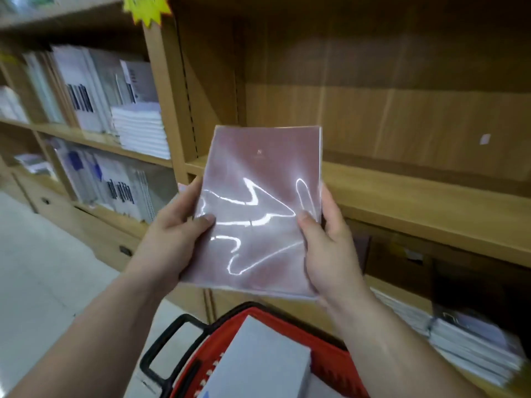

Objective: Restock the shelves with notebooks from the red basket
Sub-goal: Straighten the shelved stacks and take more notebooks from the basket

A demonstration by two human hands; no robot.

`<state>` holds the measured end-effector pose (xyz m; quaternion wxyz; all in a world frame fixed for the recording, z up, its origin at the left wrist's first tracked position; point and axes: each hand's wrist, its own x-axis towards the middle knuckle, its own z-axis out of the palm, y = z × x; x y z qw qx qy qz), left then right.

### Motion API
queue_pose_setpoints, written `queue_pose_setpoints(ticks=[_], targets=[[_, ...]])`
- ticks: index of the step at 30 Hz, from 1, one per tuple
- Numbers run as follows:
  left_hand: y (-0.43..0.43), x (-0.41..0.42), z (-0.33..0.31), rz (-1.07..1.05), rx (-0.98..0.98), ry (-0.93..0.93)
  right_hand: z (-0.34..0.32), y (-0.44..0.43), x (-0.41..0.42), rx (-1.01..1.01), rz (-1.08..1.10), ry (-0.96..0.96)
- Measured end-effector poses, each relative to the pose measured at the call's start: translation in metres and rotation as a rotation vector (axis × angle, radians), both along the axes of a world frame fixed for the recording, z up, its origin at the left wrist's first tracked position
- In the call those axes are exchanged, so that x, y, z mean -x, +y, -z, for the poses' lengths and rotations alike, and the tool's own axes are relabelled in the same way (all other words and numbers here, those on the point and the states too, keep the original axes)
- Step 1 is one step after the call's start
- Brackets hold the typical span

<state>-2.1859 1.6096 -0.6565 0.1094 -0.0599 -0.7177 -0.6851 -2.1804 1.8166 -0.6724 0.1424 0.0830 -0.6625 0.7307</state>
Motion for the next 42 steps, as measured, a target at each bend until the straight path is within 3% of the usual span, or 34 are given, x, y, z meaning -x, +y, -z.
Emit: queue_pose_setpoints(ticks=[5,8,11,14,17,19,21,23,28,36,42], targets=[[0.006,0.065,-0.053,-0.017,-0.17,-0.06,-0.048,0.011,0.093,0.212,0.061,-0.128],[0.008,0.089,-0.047,-0.048,-0.25,-0.134,-0.064,0.012,0.147,0.132,0.113,-0.194],[0.017,0.092,-0.032,-0.05,0.065,-0.118,-0.066,0.017,0.166,-0.224,0.091,-0.282],[0.023,0.093,-0.021,-0.107,0.363,-0.023,-0.064,0.033,0.163,-0.458,-0.004,-0.365],[0.026,0.095,-0.013,-0.261,0.707,0.119,-0.058,0.057,0.159,-0.39,-0.183,-0.241],[0.033,0.095,-0.009,-0.37,0.934,0.32,-0.057,0.067,0.15,-0.358,-0.264,-0.198],[0.047,0.101,-0.004,-0.362,1.133,0.49,-0.056,0.072,0.148,-0.428,-0.293,-0.137],[0.059,0.112,0.002,-0.311,1.24,0.522,-0.053,0.074,0.15,-0.474,-0.279,-0.101],[0.062,0.138,0.013,-0.317,1.25,0.565,-0.049,0.071,0.161,-0.477,-0.243,-0.076],[0.02,0.195,-0.001,-0.218,1.163,0.483,-0.038,0.044,0.232,-0.58,-0.279,-0.13],[-0.015,0.23,-0.017,-0.185,1.199,0.378,-0.048,0.012,0.252,-0.865,-0.24,-0.134]])
